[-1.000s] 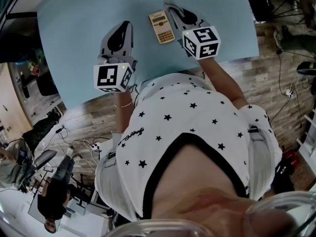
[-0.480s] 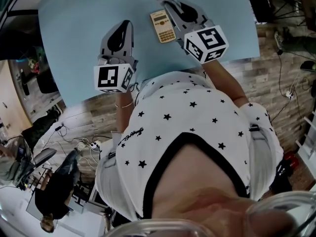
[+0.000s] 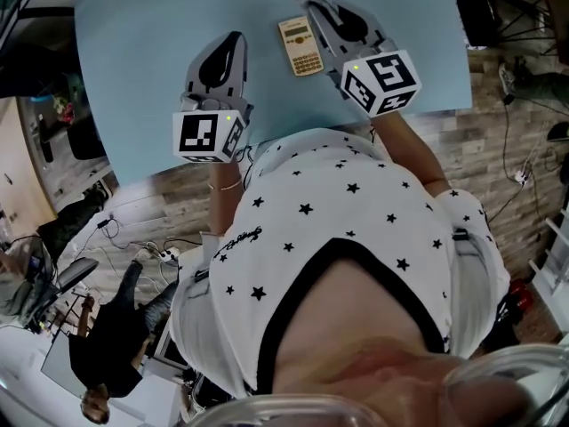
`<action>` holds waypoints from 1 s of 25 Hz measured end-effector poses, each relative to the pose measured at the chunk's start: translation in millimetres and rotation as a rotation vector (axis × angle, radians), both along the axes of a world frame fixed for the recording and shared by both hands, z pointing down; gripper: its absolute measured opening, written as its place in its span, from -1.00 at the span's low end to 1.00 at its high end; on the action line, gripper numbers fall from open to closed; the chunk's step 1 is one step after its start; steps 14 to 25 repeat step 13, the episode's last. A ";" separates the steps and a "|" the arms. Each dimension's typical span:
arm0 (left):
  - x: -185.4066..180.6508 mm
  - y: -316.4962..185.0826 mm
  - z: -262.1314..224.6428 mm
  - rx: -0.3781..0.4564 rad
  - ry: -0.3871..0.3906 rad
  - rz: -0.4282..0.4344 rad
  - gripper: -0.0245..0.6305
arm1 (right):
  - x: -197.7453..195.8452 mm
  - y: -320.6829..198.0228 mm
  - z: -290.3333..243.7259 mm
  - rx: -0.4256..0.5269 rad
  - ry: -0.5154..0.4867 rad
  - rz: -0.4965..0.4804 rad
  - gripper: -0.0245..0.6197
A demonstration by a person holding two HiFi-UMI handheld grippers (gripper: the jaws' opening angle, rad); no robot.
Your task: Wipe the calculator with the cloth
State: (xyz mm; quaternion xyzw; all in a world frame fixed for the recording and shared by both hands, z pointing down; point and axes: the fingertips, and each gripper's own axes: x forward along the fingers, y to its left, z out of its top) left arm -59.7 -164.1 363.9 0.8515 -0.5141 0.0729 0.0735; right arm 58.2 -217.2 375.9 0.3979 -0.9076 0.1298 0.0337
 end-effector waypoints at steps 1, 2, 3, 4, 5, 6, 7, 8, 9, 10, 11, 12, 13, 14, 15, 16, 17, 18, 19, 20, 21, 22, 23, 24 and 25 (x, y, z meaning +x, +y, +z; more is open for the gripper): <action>0.1 -0.2 0.1 0.000 0.000 0.001 -0.82 | 0.4 -0.2 -0.1 0.000 -0.001 0.001 -0.79; 0.5 -0.3 0.3 0.000 -0.001 0.001 -0.82 | 1.0 -0.3 -0.1 -0.001 -0.002 0.001 -0.79; 1.2 -0.3 0.4 -0.001 -0.003 0.001 -0.82 | 1.7 -0.2 -0.2 -0.002 -0.003 0.001 -0.79; 2.0 -0.3 0.4 -0.001 -0.003 0.001 -0.82 | 2.5 0.1 -0.2 -0.002 -0.005 0.001 -0.79; 2.9 -0.2 0.2 -0.001 -0.003 0.001 -0.82 | 3.4 0.5 -0.5 -0.002 -0.005 0.001 -0.79; 3.6 -0.1 0.0 0.000 -0.003 0.002 -0.82 | 4.2 1.0 -0.9 -0.002 -0.006 0.002 -0.79; 4.0 0.1 -0.2 0.000 -0.003 0.003 -0.82 | 4.7 1.3 -1.3 -0.002 -0.007 0.002 -0.79; 4.1 0.1 -0.4 0.000 -0.003 0.004 -0.82 | 4.8 1.5 -1.7 -0.002 -0.008 0.003 -0.79; 3.9 0.0 -0.5 0.001 -0.003 0.003 -0.82 | 4.7 1.6 -2.0 -0.003 -0.010 0.003 -0.79; 3.6 -0.2 -0.6 0.001 -0.003 0.002 -0.82 | 4.4 1.5 -2.0 -0.004 -0.011 0.003 -0.79; 3.2 -0.4 -0.7 0.001 -0.003 0.001 -0.82 | 4.1 1.5 -2.0 -0.004 -0.013 0.003 -0.79; 3.0 -0.6 -0.7 0.001 -0.003 0.000 -0.82 | 3.8 1.4 -1.9 -0.005 -0.014 0.003 -0.79; 2.7 -0.8 -0.8 0.001 -0.003 -0.001 -0.82 | 3.5 1.3 -1.8 -0.006 -0.014 0.003 -0.79; 2.7 -0.8 -0.8 0.001 -0.003 -0.001 -0.82 | 3.5 1.3 -1.8 -0.006 -0.014 0.003 -0.79; 2.7 -0.8 -0.8 0.001 -0.003 -0.001 -0.82 | 3.5 1.3 -1.8 -0.006 -0.014 0.003 -0.79; 2.7 -0.8 -0.8 0.001 -0.003 -0.001 -0.82 | 3.5 1.3 -1.8 -0.006 -0.014 0.003 -0.79; 2.7 -0.8 -0.8 0.001 -0.003 -0.001 -0.82 | 3.5 1.3 -1.8 -0.006 -0.014 0.003 -0.79; 2.7 -0.8 -0.8 0.001 -0.003 -0.001 -0.82 | 3.5 1.3 -1.8 -0.006 -0.014 0.003 -0.79; 2.7 -0.8 -0.8 0.001 -0.003 -0.001 -0.82 | 3.5 1.3 -1.8 -0.006 -0.014 0.003 -0.79; 2.7 -0.8 -0.8 0.001 -0.003 -0.001 -0.82 | 3.5 1.3 -1.8 -0.006 -0.014 0.003 -0.79; 2.7 -0.8 -0.8 0.001 -0.003 -0.001 -0.82 | 3.5 1.3 -1.8 -0.006 -0.014 0.003 -0.79; 2.7 -0.8 -0.8 0.001 -0.003 -0.001 -0.82 | 3.5 1.3 -1.8 -0.006 -0.014 0.003 -0.79; 2.7 -0.8 -0.8 0.001 -0.003 -0.001 -0.82 | 3.5 1.3 -1.8 -0.006 -0.014 0.003 -0.79; 2.7 -0.8 -0.8 0.001 -0.003 -0.001 -0.82 | 3.5 1.3 -1.8 -0.006 -0.014 0.003 -0.79; 2.7 -0.8 -0.8 0.001 -0.003 -0.001 -0.82 | 3.5 1.3 -1.8 -0.006 -0.014 0.003 -0.79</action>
